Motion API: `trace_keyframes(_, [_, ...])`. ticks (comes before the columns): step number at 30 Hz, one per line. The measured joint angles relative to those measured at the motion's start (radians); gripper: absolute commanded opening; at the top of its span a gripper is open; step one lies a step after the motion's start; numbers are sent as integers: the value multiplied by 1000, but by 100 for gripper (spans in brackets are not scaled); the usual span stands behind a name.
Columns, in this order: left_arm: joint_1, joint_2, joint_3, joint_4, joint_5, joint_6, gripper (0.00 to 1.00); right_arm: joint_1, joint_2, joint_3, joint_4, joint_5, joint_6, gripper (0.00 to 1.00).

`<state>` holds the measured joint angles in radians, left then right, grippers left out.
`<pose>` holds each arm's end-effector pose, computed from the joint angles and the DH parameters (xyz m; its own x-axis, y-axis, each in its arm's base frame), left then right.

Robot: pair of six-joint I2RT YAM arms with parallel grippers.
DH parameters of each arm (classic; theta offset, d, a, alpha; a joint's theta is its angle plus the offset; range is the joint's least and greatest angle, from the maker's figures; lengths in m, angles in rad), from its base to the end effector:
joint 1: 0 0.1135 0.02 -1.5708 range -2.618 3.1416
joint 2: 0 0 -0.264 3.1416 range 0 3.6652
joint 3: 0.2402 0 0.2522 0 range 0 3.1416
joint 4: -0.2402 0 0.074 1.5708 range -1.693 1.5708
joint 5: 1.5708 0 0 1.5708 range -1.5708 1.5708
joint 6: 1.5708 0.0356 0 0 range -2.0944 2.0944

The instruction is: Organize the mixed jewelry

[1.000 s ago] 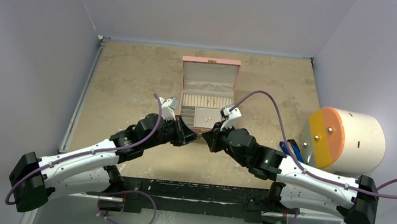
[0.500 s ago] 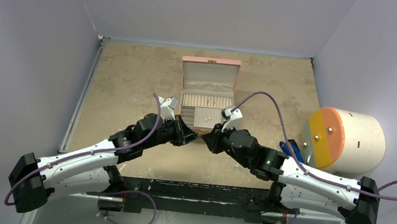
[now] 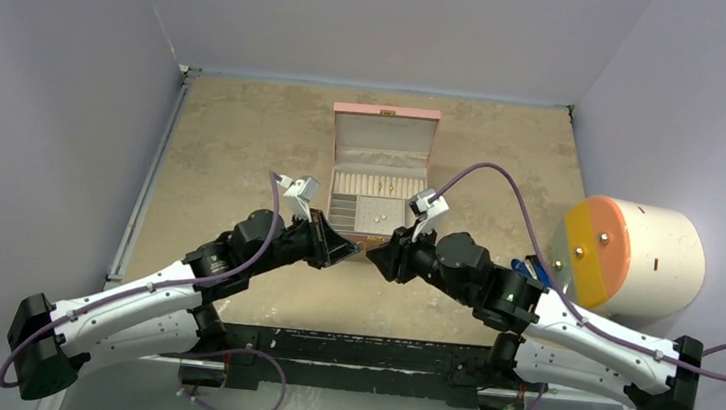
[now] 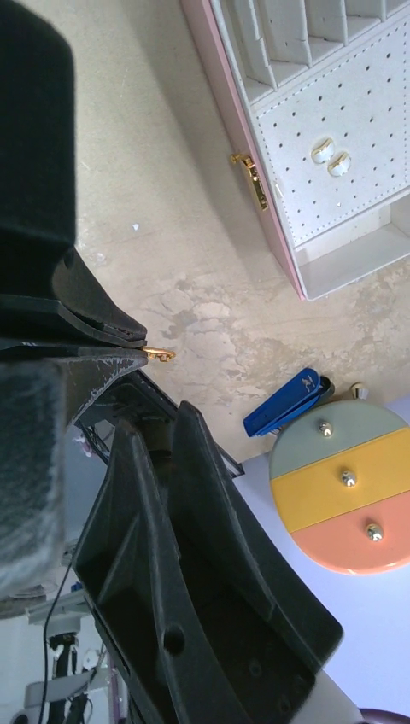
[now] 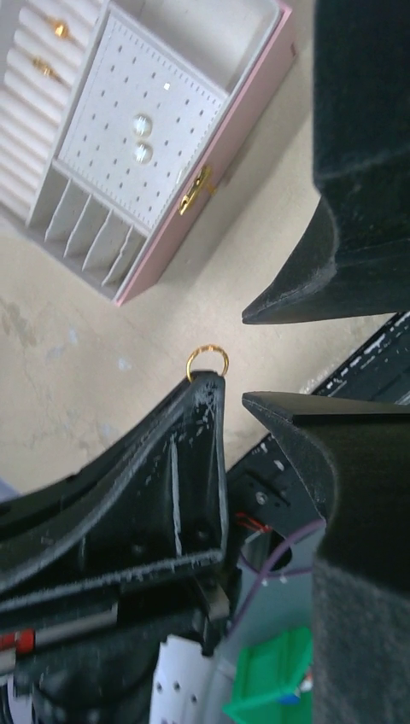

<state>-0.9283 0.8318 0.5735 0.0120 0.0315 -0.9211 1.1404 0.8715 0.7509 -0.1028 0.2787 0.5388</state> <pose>0.1193 -0.1613 0.2774 -0.7401 -0.3393 -0.5806 0.3788 0.5029 -0.7769 0.0949 0.1831 0.3217 -0.4702 0.1581 -0.8683 -0.6064 0.6569 0.4480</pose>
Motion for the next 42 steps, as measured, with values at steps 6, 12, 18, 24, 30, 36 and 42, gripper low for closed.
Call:
trace_keyframes(6, [0, -47, 4, -58, 20, 79, 0, -61, -14, 16, 11, -178, -37, 41])
trace_keyframes(12, [0, -73, 38, -111, 71, 155, 0, -203, -46, 16, 80, -386, -36, 43])
trace_keyframes(18, [0, -116, 73, -111, 142, 203, 0, -257, -52, 16, 154, -568, -37, 44])
trace_keyframes(24, [0, -139, 79, -88, 201, 208, 0, -262, -48, 16, 216, -701, -37, 45])
trace_keyframes(30, [0, -146, 79, -13, 260, 203, 0, -264, -48, 16, 267, -755, -29, 45])
trace_keyframes(36, [0, -167, 79, 63, 300, 197, 0, -265, -54, 13, 306, -774, -14, 43])
trace_keyframes(42, [0, -169, 79, 97, 315, 191, 0, -265, -61, 13, 342, -798, 2, 37])
